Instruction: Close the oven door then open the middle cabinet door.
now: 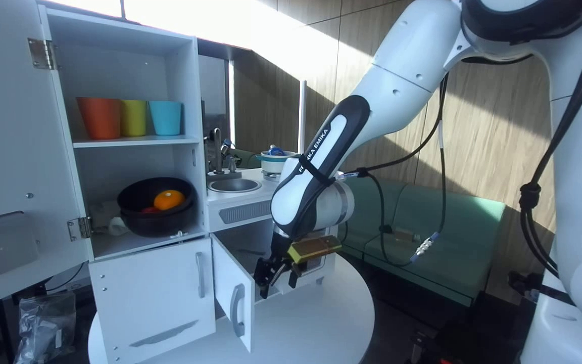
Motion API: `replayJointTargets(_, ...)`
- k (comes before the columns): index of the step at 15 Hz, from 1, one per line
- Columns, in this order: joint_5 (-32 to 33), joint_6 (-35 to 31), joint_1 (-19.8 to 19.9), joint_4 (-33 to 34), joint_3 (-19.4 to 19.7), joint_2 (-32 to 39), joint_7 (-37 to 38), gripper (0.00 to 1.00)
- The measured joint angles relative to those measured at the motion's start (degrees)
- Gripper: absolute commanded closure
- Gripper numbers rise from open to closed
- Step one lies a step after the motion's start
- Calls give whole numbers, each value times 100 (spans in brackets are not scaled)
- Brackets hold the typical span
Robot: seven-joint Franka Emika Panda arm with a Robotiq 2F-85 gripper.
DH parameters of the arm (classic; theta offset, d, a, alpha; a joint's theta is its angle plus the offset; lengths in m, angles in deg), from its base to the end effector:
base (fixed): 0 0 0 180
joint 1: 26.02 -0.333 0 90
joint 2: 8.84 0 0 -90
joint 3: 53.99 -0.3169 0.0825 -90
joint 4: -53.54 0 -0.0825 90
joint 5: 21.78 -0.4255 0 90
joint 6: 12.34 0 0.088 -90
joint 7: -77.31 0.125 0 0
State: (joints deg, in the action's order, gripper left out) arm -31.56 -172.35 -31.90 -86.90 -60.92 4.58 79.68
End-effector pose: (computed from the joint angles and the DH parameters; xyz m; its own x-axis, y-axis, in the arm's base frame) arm 0.5039 0.1108 0.1621 0.9955 0.0149 0.0939 0.0250 -0.9940 -0.1066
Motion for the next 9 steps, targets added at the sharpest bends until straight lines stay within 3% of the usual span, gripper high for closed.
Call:
replayJointTargets(5, -20, -1030, -22, -136, -485, 62, -507, 0)
replayJointTargets(9, 66, -1991, 15, -428, -500, 111, -534, 0)
